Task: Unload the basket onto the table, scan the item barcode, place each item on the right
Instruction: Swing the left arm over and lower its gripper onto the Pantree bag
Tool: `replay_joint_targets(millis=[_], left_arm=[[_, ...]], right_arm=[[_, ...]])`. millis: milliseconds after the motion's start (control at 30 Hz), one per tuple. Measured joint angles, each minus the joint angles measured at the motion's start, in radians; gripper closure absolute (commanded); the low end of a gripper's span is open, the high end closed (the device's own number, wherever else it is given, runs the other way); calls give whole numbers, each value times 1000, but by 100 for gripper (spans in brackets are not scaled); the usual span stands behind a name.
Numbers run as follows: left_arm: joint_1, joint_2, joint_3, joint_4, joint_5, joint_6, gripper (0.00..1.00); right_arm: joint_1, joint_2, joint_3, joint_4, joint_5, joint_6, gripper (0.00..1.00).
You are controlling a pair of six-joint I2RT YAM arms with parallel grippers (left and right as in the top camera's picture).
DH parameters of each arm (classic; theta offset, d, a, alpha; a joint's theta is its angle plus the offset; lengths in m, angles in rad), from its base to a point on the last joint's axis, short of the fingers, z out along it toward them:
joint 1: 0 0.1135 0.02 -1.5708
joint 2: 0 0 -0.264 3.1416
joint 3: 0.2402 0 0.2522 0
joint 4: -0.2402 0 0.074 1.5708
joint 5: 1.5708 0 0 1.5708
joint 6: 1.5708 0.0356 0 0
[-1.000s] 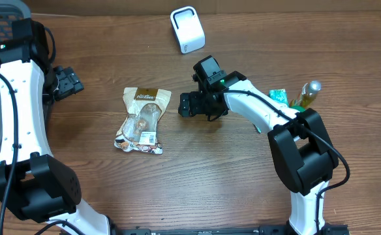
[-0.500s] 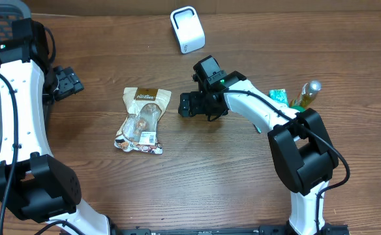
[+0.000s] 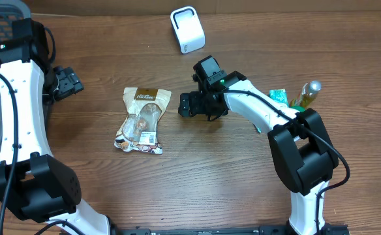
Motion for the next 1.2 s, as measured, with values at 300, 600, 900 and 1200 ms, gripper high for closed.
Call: replay_joint_targets(millis=[300, 600, 900, 1200], left_arm=[[0, 0, 0, 1, 0, 0, 1], [0, 0, 1, -74, 187, 0, 5], [-37, 0, 1, -68, 376, 8, 35], [-184, 0, 1, -92, 359, 14, 55]], right_arm=[[0, 0, 0, 2, 0, 0, 0], [0, 0, 0, 3, 0, 0, 0], [0, 0, 0, 4, 0, 0, 0], [0, 0, 0, 5, 0, 0, 0]])
